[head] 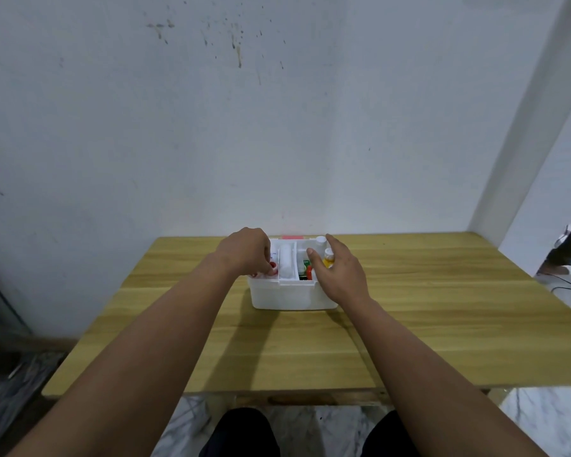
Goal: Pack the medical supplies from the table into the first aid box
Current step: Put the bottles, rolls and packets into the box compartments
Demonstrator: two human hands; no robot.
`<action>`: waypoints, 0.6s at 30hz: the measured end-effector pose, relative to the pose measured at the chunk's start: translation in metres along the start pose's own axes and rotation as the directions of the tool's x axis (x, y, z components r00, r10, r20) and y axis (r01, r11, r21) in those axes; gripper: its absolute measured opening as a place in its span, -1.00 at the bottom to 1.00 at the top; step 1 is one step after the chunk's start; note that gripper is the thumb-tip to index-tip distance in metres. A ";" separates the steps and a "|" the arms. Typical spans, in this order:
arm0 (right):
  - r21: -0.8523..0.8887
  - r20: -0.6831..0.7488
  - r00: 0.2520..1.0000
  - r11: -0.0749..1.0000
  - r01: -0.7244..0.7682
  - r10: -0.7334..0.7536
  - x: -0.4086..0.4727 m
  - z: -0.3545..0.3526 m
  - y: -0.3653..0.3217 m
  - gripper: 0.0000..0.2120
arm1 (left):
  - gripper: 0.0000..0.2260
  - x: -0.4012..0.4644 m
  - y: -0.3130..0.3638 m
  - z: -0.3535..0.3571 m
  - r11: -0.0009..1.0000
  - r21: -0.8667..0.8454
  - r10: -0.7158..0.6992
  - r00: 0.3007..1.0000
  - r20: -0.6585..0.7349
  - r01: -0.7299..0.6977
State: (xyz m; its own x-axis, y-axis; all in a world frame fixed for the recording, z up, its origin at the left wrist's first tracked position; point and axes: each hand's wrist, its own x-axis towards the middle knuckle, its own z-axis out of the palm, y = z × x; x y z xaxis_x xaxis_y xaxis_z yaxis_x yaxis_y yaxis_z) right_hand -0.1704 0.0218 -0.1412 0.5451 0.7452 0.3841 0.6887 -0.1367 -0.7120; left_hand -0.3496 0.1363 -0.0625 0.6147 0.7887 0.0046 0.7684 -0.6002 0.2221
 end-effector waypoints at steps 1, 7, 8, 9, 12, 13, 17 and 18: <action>0.002 0.002 1.000 1.000 -0.001 0.001 0.000 0.000 0.000 -0.32 | -0.78 -0.002 0.000 0.001 1.000 0.007 -0.003 1.000 -0.012 0.003; 0.002 0.003 1.000 1.000 0.000 0.000 0.000 0.000 0.000 -0.33 | -0.81 -0.005 -0.007 0.004 0.997 -0.080 0.003 1.000 0.003 -0.002; 0.000 0.005 1.000 1.000 -0.003 0.003 0.000 0.000 0.000 -0.33 | -0.83 -0.004 -0.008 0.003 0.996 -0.085 0.009 1.000 0.005 -0.009; -0.001 0.005 1.000 1.000 -0.004 0.004 0.000 0.000 0.000 -0.32 | -0.85 -0.004 -0.009 0.003 0.996 -0.090 0.016 1.000 0.005 -0.016; -0.005 0.004 1.000 1.000 -0.001 0.001 0.000 0.001 0.001 -0.32 | -0.87 -0.005 -0.010 -0.001 0.991 -0.130 0.031 0.999 0.014 -0.029; -0.005 0.004 1.000 1.000 -0.001 0.001 0.000 0.001 0.001 -0.32 | -0.86 -0.005 -0.011 -0.002 0.989 -0.147 0.035 0.999 0.025 -0.031; 0.001 0.005 1.000 1.000 -0.001 0.001 0.000 0.001 0.002 -0.32 | -0.82 -0.004 -0.013 -0.007 0.976 -0.220 0.030 0.993 0.114 -0.005; 0.002 0.004 1.000 1.000 0.000 0.000 0.001 0.001 0.003 -0.32 | -0.79 -0.004 -0.013 -0.009 0.975 -0.224 0.027 0.991 0.132 0.003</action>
State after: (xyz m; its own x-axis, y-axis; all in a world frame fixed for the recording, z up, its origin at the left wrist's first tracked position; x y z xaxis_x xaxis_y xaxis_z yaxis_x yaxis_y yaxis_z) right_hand -0.1690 0.0228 -0.1437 0.5431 0.7480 0.3815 0.6875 -0.1352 -0.7135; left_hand -0.3639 0.1423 -0.0570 0.6535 0.7476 -0.1185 0.7110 -0.5525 0.4349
